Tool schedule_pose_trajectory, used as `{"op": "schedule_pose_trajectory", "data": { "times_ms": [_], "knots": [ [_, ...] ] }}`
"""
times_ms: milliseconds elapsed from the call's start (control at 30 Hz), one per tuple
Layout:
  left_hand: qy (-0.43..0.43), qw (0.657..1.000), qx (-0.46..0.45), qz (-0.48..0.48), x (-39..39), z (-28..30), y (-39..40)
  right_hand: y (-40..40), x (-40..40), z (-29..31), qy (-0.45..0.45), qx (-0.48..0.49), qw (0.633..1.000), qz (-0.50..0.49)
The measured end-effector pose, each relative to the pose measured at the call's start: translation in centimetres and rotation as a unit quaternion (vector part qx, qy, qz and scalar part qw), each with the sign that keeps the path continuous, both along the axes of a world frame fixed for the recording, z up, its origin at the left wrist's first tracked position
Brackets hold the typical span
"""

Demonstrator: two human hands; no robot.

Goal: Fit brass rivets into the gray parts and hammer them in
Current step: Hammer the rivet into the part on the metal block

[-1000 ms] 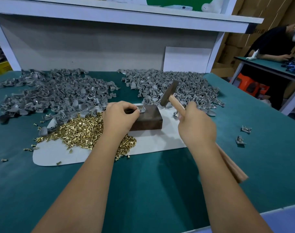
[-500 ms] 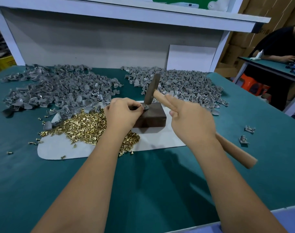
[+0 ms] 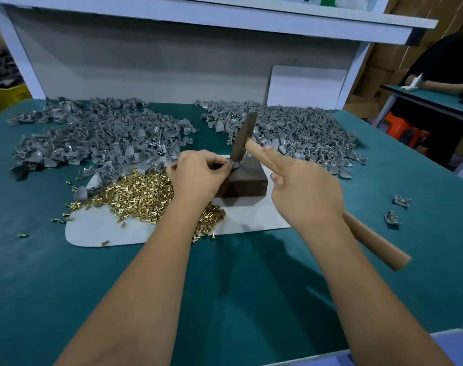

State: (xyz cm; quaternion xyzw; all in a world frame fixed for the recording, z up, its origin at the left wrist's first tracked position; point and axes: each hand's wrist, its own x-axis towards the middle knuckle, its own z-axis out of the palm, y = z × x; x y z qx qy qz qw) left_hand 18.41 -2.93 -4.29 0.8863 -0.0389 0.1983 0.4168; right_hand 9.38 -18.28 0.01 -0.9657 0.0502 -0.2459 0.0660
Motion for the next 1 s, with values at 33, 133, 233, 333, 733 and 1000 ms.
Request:
{"op": "schedule_pose_trajectory", "data": {
  "times_ms": [33,133,233,333,733,1000],
  "knots": [
    [0.0,1.0,0.002,0.001,0.0,0.0,0.0,-0.2,0.0,0.0,-0.005,0.008,1.0,-0.003],
    [-0.008,1.0,0.0,-0.014,0.1,-0.2,0.1,-0.2,-0.5,-0.1,-0.064,0.056,0.996,-0.001],
    [0.003,1.0,0.008,0.0,0.1,0.1,0.1,-0.1,-0.2,-0.2,-0.022,-0.001,1.0,0.009],
    [0.002,1.0,0.007,0.001,0.3,0.0,0.0,0.0,0.0,0.1,-0.046,0.002,0.999,-0.021],
    [0.005,1.0,0.0,0.009,0.8,-0.4,0.1,0.8,-0.2,-0.7,-0.059,-0.048,0.997,-0.012],
    [0.0,1.0,0.002,0.01,0.5,-0.3,-0.1,0.8,-0.1,-0.9,-0.041,-0.056,0.997,-0.024]
  ]
}}
